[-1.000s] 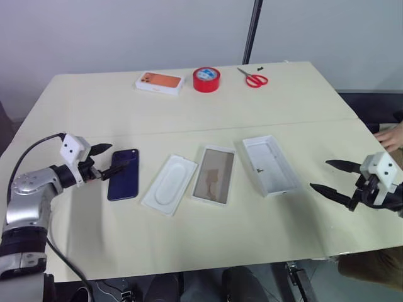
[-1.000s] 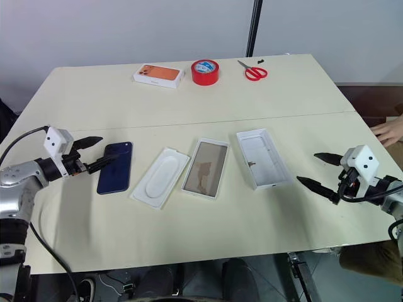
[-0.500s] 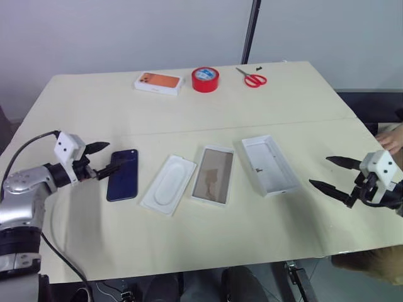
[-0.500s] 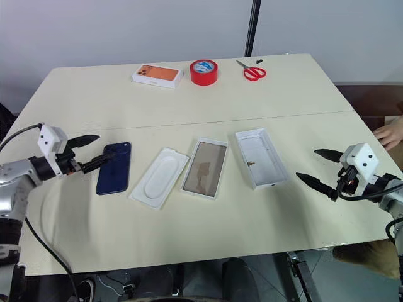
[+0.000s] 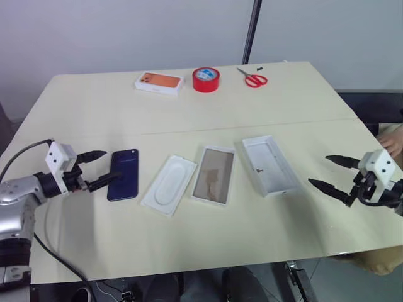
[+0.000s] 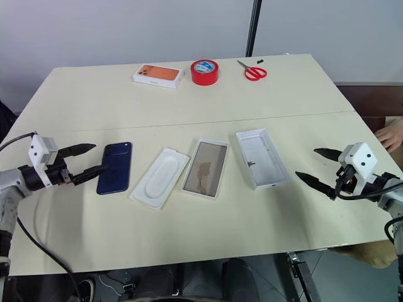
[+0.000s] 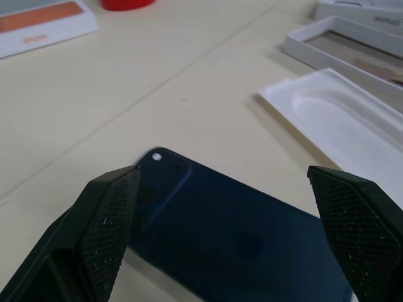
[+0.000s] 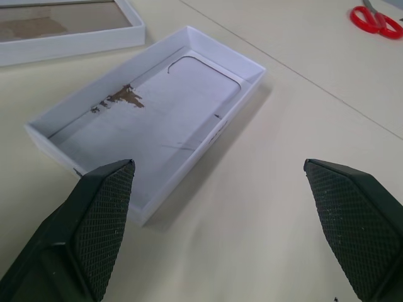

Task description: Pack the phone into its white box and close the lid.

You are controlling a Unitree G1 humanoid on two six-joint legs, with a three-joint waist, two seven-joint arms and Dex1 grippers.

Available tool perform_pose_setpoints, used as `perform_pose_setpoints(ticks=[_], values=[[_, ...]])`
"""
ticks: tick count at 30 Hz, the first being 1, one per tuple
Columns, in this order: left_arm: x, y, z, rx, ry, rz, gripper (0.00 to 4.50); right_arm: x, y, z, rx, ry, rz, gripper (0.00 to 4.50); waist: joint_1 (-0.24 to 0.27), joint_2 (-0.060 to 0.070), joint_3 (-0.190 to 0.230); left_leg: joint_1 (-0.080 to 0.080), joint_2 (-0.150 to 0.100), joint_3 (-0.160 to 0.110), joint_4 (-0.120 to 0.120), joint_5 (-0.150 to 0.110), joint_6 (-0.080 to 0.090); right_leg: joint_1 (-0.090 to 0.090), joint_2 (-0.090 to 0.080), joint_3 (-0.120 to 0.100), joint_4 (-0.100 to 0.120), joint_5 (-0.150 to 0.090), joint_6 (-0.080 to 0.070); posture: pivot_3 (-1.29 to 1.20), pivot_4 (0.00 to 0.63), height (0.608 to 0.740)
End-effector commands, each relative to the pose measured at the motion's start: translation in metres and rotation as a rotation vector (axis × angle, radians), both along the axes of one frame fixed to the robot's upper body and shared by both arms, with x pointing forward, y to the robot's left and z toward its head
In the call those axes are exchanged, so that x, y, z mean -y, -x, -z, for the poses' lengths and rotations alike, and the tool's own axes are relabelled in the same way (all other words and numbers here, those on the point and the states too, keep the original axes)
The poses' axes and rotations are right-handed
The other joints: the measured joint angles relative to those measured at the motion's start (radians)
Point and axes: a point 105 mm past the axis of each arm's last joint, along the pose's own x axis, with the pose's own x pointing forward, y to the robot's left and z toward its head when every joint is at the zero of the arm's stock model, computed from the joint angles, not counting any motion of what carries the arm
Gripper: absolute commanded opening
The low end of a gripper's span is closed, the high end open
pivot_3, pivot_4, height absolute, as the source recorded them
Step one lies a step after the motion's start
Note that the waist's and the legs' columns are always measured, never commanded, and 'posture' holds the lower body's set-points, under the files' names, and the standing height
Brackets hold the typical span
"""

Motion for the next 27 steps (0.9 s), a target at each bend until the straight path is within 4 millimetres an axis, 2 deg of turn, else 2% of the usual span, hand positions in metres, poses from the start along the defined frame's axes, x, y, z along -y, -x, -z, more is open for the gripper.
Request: perform_pose_setpoints(ticks=[1, 2, 3, 6, 9, 12, 15, 20, 24, 27], values=[[-0.005, -0.012, -0.014, -0.029, 0.044, -0.064, 4.46, -0.003, -0.009, -0.008, 0.049, 0.023, -0.005, 4.5, 0.0, 0.0, 0.0, 0.0, 0.0, 0.0, 0.0, 0.0, 0.0, 0.0, 0.0, 0.0, 0.0, 0.0, 0.0, 0.0, 0.15, 0.74], [-0.002, -0.018, -0.014, -0.073, 0.074, -0.085, 4.46, -0.004, -0.013, -0.007, 0.045, 0.027, -0.003, 4.5, 0.002, 0.0, 0.0, 0.001, 0.0, 0.0, 0.0, -0.001, 0.001, 0.0, 0.0, 0.0, 0.0, 0.0, 0.0, 0.0, 0.15, 0.74], [0.009, -0.024, -0.018, -0.092, 0.116, -0.079, 4.46, -0.007, -0.019, -0.006, 0.042, 0.031, 0.004, 4.5, 0.004, 0.0, 0.0, 0.0, 0.0, 0.0, 0.0, -0.002, 0.004, 0.0, 0.0, 0.0, 0.0, 0.0, 0.0, 0.0, 0.15, 0.74], [0.032, -0.028, -0.023, -0.146, 0.202, -0.039, 4.46, -0.022, -0.031, -0.009, 0.06, 0.027, -0.006, 4.5, 0.003, 0.0, 0.0, 0.0, 0.0, -0.001, 0.001, -0.003, 0.005, 0.001, 0.0, 0.0, 0.001, 0.0, 0.0, 0.0, 0.15, 0.74], [0.051, -0.026, -0.014, -0.324, 0.267, -0.014, 4.46, -0.041, -0.044, -0.027, 0.154, 0.047, -0.021, 4.5, -0.004, 0.0, 0.0, 0.0, 0.0, 0.0, 0.001, 0.0, 0.0, 0.0, 0.0, 0.0, 0.001, 0.0, 0.0, 0.0, 0.15, 0.74], [0.074, -0.018, -0.004, -0.506, 0.356, 0.047, 4.46, -0.072, -0.047, -0.041, 0.2, 0.048, -0.102, 4.5, -0.01, 0.0, 0.0, 0.0, 0.0, 0.0, 0.0, 0.0, 0.0, -0.001, 0.0, 0.0, 0.001, 0.0, 0.0, 0.0, 0.15, 0.74], [0.091, -0.018, 0.005, -0.597, 0.382, 0.062, 4.46, -0.091, -0.047, -0.045, 0.216, 0.042, -0.152, 4.5, -0.013, 0.0, 0.0, 0.0, 0.0, -0.001, 0.001, 0.001, -0.001, -0.001, 0.001, 0.0, 0.001, 0.0, 0.0, 0.0, 0.15, 0.74], [0.1, -0.013, 0.005, -0.68, 0.449, 0.086, 4.46, -0.104, -0.049, -0.043, 0.243, 0.055, -0.166, 4.5, -0.011, 0.0, 0.0, -0.001, 0.0, -0.001, 0.001, 0.001, -0.001, -0.001, 0.0, 0.0, 0.001, 0.0, 0.0, 0.0, 0.15, 0.74], [0.093, -0.012, 0.025, -0.677, 0.298, 0.031, 4.46, -0.109, -0.05, -0.046, 0.265, 0.059, -0.165, 4.5, -0.013, 0.0, 0.0, -0.001, 0.0, -0.001, 0.001, 0.001, -0.001, -0.001, -0.001, 0.0, 0.001, 0.0, 0.0, 0.0, 0.15, 0.74], [0.09, -0.017, 0.031, -0.684, 0.26, -0.005, 4.46, -0.108, -0.05, -0.045, 0.274, 0.061, -0.159, 4.5, -0.012, 0.0, 0.0, -0.001, 0.0, -0.001, 0.001, 0.001, -0.001, -0.001, 0.0, 0.0, 0.001, 0.0, 0.0, 0.0, 0.15, 0.74]])
